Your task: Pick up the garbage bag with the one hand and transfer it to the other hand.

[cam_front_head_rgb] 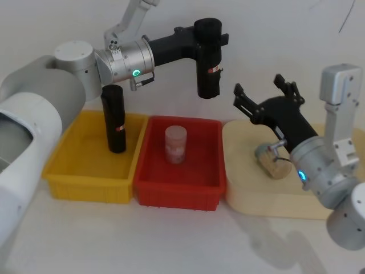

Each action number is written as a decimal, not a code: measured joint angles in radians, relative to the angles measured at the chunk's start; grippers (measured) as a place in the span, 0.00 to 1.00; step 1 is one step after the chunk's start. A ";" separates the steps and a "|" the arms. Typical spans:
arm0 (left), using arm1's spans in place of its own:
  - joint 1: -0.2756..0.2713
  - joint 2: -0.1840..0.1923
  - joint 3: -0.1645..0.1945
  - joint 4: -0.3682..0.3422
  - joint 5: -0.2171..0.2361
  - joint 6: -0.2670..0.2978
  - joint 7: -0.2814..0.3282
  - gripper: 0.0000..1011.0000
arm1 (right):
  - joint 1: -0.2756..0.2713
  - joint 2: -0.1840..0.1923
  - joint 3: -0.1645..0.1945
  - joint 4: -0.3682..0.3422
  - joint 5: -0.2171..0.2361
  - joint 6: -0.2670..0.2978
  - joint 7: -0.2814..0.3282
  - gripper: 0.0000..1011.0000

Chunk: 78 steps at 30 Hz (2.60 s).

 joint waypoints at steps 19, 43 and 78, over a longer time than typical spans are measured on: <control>-0.001 -0.001 0.000 0.002 0.000 -0.001 -0.001 0.50 | 0.076 -0.068 -0.063 0.089 -0.105 0.016 -0.039 0.99; -0.001 -0.001 0.000 0.002 0.000 -0.001 -0.001 0.50 | 0.225 -0.168 -0.061 0.272 -0.151 0.106 -0.087 0.99; -0.001 -0.001 0.000 0.002 0.000 -0.001 -0.001 0.50 | 0.381 -0.281 -0.050 0.565 -0.226 0.009 -0.195 0.99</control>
